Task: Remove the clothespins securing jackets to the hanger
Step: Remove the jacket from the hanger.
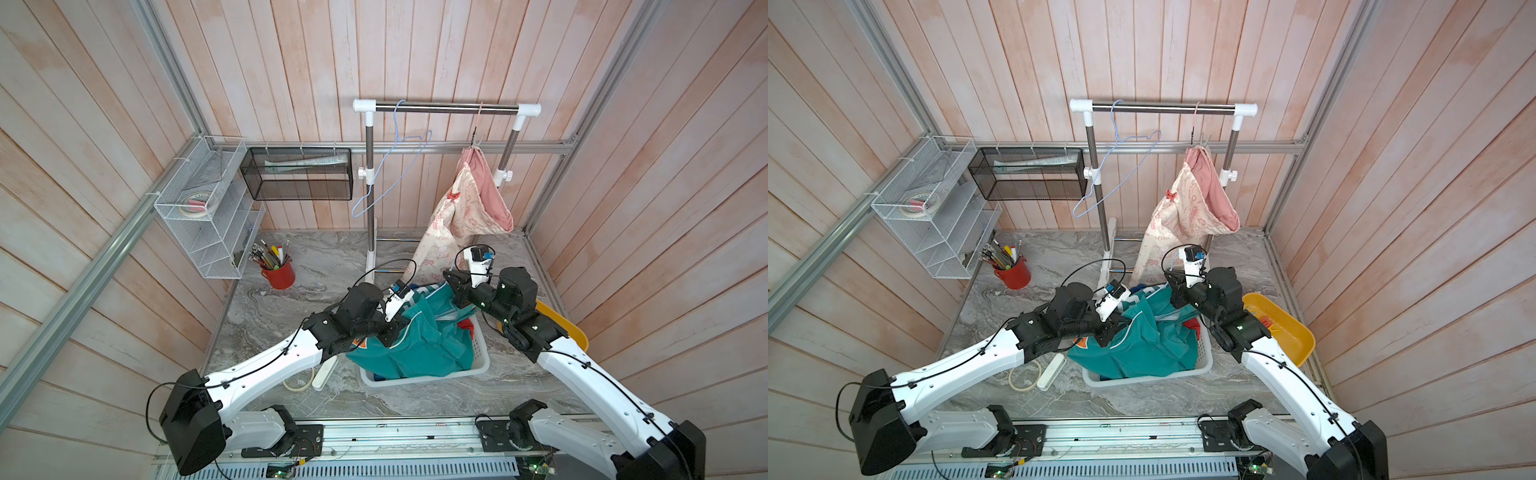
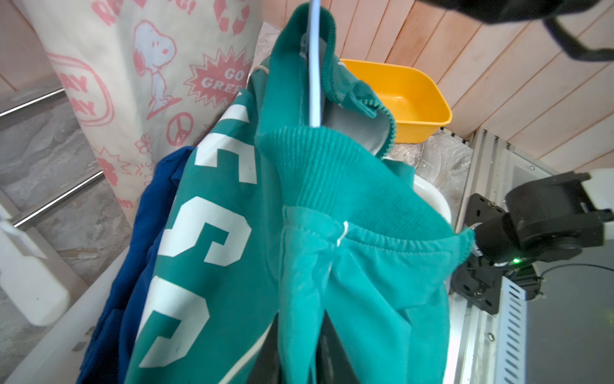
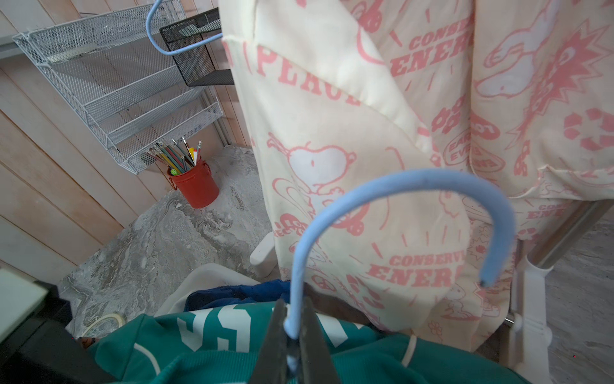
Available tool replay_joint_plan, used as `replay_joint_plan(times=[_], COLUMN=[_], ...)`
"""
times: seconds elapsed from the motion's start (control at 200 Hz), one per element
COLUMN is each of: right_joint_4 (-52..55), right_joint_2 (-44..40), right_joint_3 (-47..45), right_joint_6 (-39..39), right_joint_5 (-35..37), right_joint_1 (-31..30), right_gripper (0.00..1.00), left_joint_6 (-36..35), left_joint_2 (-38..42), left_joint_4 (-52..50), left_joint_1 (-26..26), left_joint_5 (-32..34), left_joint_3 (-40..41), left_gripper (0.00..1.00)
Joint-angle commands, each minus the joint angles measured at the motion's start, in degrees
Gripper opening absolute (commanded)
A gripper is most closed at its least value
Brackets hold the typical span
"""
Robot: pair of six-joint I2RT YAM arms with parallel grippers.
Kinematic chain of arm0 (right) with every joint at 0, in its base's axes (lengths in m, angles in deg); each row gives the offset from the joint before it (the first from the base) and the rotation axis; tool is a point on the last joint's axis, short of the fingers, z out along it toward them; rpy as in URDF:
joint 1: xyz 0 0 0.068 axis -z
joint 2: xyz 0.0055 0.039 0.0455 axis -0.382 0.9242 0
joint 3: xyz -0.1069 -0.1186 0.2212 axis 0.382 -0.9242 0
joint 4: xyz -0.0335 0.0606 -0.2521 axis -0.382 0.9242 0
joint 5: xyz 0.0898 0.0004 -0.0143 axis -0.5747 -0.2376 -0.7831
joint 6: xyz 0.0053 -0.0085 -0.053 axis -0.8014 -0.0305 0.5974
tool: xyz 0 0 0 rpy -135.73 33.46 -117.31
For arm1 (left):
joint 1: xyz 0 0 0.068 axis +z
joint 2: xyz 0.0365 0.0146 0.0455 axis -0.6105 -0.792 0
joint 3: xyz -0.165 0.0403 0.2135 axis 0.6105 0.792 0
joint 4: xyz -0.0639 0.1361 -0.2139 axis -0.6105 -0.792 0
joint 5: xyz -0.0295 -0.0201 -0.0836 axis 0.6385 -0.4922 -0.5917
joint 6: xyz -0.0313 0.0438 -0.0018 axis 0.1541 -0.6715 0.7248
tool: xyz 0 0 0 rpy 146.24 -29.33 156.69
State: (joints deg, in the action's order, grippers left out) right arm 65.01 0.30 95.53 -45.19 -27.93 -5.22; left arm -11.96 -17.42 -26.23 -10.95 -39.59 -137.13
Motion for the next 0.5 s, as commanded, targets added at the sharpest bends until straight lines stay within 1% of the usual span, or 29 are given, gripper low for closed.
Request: replay_joint_plan(times=[0.0,0.04,0.09,0.155,0.2,0.275,0.35,0.43,0.495], right_joint_4=[0.6,1.4,2.3,3.4,3.3,2.3,1.9,0.9,0.4], right_joint_2=[-2.2,-2.2,-1.9,-1.2,-1.0,-1.0,-0.7,-0.8,-1.2], right_joint_3=[2.6,3.9,5.6,7.6,8.4,8.9,9.6,9.6,9.4], right_joint_6=[-1.1,-0.5,0.2,0.5,0.5,-0.1,-1.2,-1.6,-2.0], right_joint_5=[1.0,2.4,4.1,5.2,5.0,3.7,1.8,0.2,-1.2], right_joint_1=[-0.4,-0.4,-0.1,0.5,1.2,2.8,5.0,6.7,7.6], right_gripper=[0.0,0.0,0.0,0.0,0.0,0.0,0.0,0.0,0.0], left_joint_6=[-1.5,-1.6,-1.6,-1.5,-1.5,-1.4,0.0,1.6,2.0], left_joint_2=[5.7,7.9,10.6,13.5,15.2,17.7,19.4,19.9,19.7], left_joint_4=[0.5,-0.3,-2.1,-5.5,-8.4,-11.9,-14.3,-15.7,-15.6], left_joint_1=[-0.6,-0.5,-0.5,-0.4,-0.3,0.3,1.5,2.2,2.5], left_joint_5=[-0.9,0.1,1.7,4.4,6.2,8.4,9.3,10.0,12.2], left_joint_3=[0.2,0.5,0.4,0.2,0.2,1.3,2.3,2.7,3.3], left_gripper=[0.54,0.62,0.7,0.76,0.78,0.79,0.8,0.8,0.79])
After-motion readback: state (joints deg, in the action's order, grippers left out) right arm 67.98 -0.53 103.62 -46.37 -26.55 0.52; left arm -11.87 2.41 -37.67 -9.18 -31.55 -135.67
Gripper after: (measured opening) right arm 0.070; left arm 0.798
